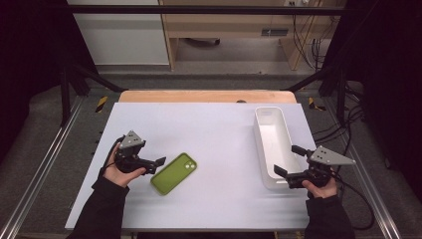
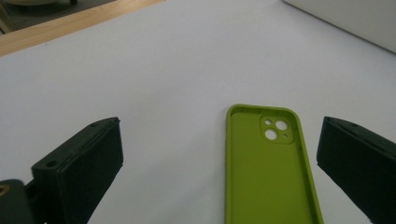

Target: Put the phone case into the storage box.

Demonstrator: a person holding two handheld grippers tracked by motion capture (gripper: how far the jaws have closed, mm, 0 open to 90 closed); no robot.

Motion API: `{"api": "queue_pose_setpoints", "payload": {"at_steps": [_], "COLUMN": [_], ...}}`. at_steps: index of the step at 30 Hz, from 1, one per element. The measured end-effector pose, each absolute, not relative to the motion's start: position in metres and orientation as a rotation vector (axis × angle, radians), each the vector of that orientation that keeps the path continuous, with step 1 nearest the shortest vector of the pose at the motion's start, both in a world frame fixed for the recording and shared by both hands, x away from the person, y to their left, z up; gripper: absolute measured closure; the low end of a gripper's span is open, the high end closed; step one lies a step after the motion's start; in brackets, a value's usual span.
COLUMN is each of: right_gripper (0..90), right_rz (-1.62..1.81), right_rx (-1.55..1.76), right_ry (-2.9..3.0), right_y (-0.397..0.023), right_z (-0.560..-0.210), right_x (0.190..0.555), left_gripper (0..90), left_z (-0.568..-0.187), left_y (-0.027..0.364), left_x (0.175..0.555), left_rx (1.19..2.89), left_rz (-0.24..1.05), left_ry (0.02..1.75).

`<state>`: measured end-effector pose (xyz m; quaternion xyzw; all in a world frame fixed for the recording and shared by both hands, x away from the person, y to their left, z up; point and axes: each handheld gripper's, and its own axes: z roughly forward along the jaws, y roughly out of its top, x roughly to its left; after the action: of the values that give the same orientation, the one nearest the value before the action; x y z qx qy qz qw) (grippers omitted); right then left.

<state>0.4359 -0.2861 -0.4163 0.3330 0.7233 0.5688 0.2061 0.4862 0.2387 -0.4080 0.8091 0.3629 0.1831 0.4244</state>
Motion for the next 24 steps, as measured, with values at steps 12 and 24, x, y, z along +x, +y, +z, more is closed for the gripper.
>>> {"api": "queue_pose_setpoints", "payload": {"at_steps": [12,24], "right_gripper": [0.6,0.6], "right_rz": [1.582,1.583], "right_rx": [0.926,0.922], "right_ry": [2.016,2.018], "right_y": [-0.286,-0.286], "right_z": [-0.417,-0.416], "right_x": [0.436,0.436], "left_gripper": [0.1,1.0], "left_z": [-0.420,-0.438], "left_y": [0.226,0.214], "left_x": [0.497,0.499], "left_rx": [2.103,2.188], "left_rz": [0.435,0.393], "left_ry": [0.877,0.895]}}
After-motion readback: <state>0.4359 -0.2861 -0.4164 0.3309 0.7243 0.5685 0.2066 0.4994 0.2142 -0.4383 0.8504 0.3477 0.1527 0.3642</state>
